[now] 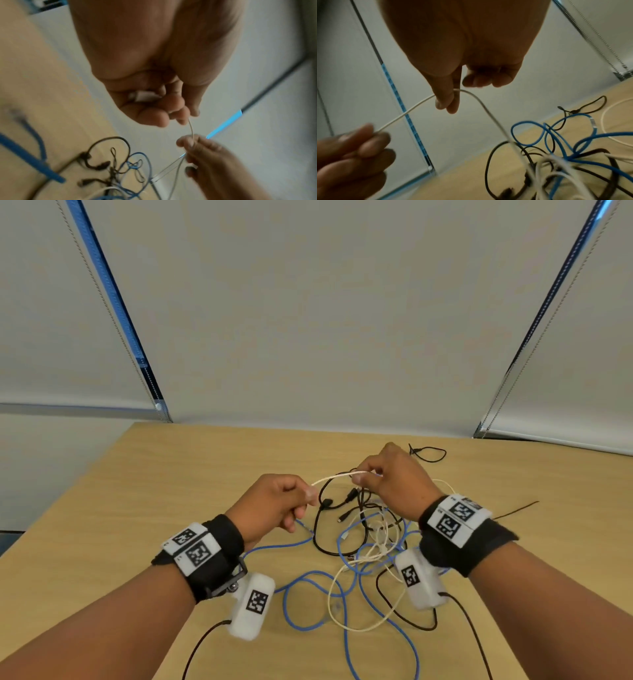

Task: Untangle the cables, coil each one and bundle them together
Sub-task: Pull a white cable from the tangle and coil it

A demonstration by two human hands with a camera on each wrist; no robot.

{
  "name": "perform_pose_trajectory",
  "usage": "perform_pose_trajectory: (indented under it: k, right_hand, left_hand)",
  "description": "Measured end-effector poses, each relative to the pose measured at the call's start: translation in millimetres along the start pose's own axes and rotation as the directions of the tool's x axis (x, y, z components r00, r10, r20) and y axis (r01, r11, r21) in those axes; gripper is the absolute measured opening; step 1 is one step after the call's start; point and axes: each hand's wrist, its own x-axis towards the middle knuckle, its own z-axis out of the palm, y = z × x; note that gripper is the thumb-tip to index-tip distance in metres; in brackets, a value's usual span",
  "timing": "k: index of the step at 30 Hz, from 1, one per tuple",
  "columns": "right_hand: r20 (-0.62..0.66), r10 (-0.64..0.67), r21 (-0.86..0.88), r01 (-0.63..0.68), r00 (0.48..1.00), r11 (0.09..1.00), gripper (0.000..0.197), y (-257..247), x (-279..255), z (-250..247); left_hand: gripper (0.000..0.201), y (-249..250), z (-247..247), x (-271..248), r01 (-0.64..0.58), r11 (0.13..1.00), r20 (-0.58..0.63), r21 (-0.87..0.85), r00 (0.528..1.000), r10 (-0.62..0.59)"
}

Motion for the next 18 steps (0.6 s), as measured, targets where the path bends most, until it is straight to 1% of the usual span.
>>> perform_pose_trajectory:
  k: [1,2,4,6,7,8,9,10,11,12,13,14,15,16,17,18]
  right_hand:
    - [0.009,0.004,0.032,-0.005,1.000,0.999,0.018,3.0,-0.3,-6.2]
    - [0.039,0.010,0.076,-0.013,0.999,0.997,0.019,6.1,-2.6,-10.4]
    - [0.147,0.013,0.222,-0.046,0.989,0.974,0.019,9.5,-13.3,-10.5]
    - [0.270,-0.006,0.355,-0.094,0.963,0.930,0.019,6.8,-27.2,0.0]
    - [0.317,-0.026,0.384,-0.104,0.948,0.917,0.020,3.1,-33.5,8.0]
    - [0.349,-0.046,0.402,-0.105,0.936,0.910,0.021,-1.9,-39.2,17.1]
    - [0.375,-0.065,0.424,-0.109,0.925,0.899,0.022,-8.0,-44.3,26.2]
    - [0.401,-0.078,0.456,-0.125,0.913,0.881,0.022,-14.3,-49.8,33.9]
    - [0.425,-0.086,0.487,-0.147,0.901,0.861,0.021,-19.9,-55.1,39.3]
    - [0.438,-0.095,0.509,-0.159,0.894,0.846,0.021,-24.0,-60.5,41.4]
    - [0.439,-0.104,0.516,-0.156,0.892,0.842,0.020,-27.3,-64.6,40.4]
    - [0.433,-0.109,0.510,-0.144,0.895,0.848,0.019,-29.9,-67.3,35.7]
    - [0.418,-0.113,0.502,-0.126,0.901,0.855,0.017,-32.2,-68.2,27.9]
    - [0.391,-0.119,0.500,-0.102,0.913,0.860,0.016,-34.6,-67.9,17.5]
    - [0.349,-0.130,0.501,-0.068,0.928,0.863,0.016,-37.4,-64.7,5.4]
    - [0.303,-0.137,0.498,-0.033,0.943,0.867,0.017,-38.7,-60.9,-5.6]
  left_hand:
    - [0.020,2.1,-2.2,-1.8,0.005,0.989,-0.006,-0.150,1.000,-0.006]
    - [0.020,5.7,-4.5,-3.7,0.002,0.952,-0.010,-0.306,1.000,-0.005]
    - [0.021,12.5,-8.3,-6.5,-0.020,0.837,-0.010,-0.546,1.000,0.017]
    - [0.027,18.6,-7.2,-8.0,-0.059,0.729,-0.019,-0.682,0.998,0.063]
    - [0.028,21.5,-4.6,-8.4,-0.083,0.684,-0.022,-0.724,0.995,0.097]
    - [0.029,24.6,-1.0,-8.4,-0.111,0.656,-0.026,-0.746,0.990,0.138]
    - [0.028,27.3,3.7,-7.5,-0.147,0.647,-0.037,-0.748,0.983,0.180]
    - [0.026,30.0,8.2,-5.5,-0.196,0.654,-0.064,-0.731,0.973,0.220]
    - [0.022,31.7,11.8,-2.6,-0.261,0.678,-0.115,-0.687,0.960,0.253]
    - [0.017,32.9,13.7,0.9,-0.333,0.735,-0.188,-0.590,0.943,0.276]
    - [0.016,32.9,14.0,4.3,-0.391,0.821,-0.269,-0.415,0.915,0.301]
    - [0.017,31.7,12.8,6.7,-0.397,0.901,-0.317,-0.176,0.889,0.330]
    - [0.019,29.0,12.6,8.3,-0.354,0.934,-0.296,0.047,0.888,0.351]
    - [0.020,24.5,14.1,8.5,-0.305,0.929,-0.230,0.208,0.908,0.350]
    - [0.020,19.8,15.8,7.8,-0.279,0.917,-0.148,0.286,0.932,0.330]
    - [0.022,14.0,18.6,4.7,-0.263,0.921,-0.075,0.288,0.952,0.296]
